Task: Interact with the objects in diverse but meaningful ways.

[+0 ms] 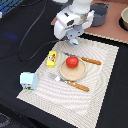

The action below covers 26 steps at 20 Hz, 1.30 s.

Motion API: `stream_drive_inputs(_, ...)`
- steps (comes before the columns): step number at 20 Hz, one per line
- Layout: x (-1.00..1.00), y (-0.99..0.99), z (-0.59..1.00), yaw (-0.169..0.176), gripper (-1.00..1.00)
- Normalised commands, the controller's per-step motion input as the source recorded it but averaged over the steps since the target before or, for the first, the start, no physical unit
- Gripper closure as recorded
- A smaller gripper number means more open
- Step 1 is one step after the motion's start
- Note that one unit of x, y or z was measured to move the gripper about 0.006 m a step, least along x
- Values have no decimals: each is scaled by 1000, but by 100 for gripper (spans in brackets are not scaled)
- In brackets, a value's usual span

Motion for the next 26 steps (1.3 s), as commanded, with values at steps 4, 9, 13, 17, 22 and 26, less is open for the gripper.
stream_drive_inputs(4, -674, -127, 201, 0, -100)
stream_drive_inputs(9, -510, -103, 768, 0, -100)
stream_drive_inputs(13, -409, -42, 986, 0, -100)
stream_drive_inputs(17, -125, -86, 927, 0, -100)
stream_drive_inputs(22, 723, -265, 813, -66, -100)
stream_drive_inputs(26, 904, -326, 666, -98, -100)
